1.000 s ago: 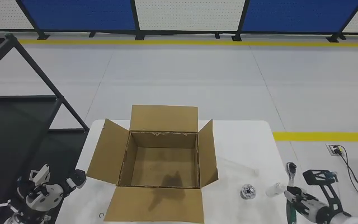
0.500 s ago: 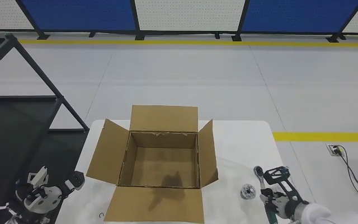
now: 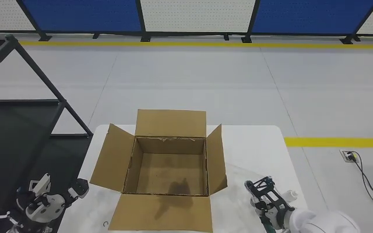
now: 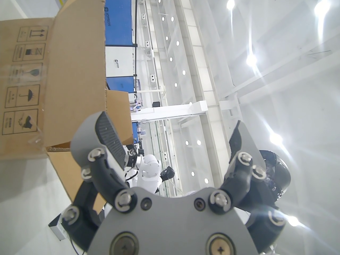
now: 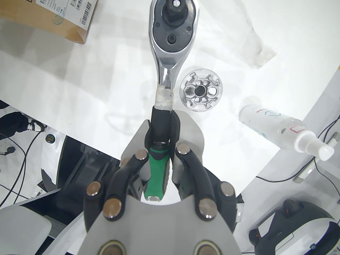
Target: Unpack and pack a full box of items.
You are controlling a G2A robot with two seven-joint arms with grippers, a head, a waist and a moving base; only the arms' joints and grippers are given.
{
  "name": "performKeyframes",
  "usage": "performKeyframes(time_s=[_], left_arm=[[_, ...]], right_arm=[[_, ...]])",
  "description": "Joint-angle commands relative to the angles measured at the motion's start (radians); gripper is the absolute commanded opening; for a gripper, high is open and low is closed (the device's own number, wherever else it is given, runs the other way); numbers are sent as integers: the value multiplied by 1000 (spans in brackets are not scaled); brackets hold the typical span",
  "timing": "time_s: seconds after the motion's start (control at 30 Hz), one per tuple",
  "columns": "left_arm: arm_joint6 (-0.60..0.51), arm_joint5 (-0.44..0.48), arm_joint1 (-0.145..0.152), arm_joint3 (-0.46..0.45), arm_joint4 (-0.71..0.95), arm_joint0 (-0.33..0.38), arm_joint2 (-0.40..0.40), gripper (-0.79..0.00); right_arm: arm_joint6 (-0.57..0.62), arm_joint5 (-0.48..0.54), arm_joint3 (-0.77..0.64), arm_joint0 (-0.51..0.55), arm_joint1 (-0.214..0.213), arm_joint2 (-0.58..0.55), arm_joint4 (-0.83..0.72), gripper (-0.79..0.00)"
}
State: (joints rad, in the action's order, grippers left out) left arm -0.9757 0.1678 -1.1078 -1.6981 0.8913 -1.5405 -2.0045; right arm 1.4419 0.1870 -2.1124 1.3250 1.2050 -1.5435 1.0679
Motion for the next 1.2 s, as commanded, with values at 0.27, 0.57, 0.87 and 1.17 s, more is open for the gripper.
performKeyframes(time_s=[0.27, 0.57, 0.87, 1.17], left_arm=[[2, 0, 1, -2, -1, 0, 5, 0], [11, 5, 2, 10, 13, -3, -11, 0], [16, 4, 3, 6, 7, -1, -10, 0], [16, 3, 4, 4, -2, 0, -8, 0]], right_arm=[[-53, -34, 82, -54, 6, 144, 90, -785], [-90, -87, 246, -166, 19, 278, 158, -785], [-88, -96, 313, -188, 20, 299, 165, -785], [-100, -112, 381, -213, 23, 318, 161, -785]])
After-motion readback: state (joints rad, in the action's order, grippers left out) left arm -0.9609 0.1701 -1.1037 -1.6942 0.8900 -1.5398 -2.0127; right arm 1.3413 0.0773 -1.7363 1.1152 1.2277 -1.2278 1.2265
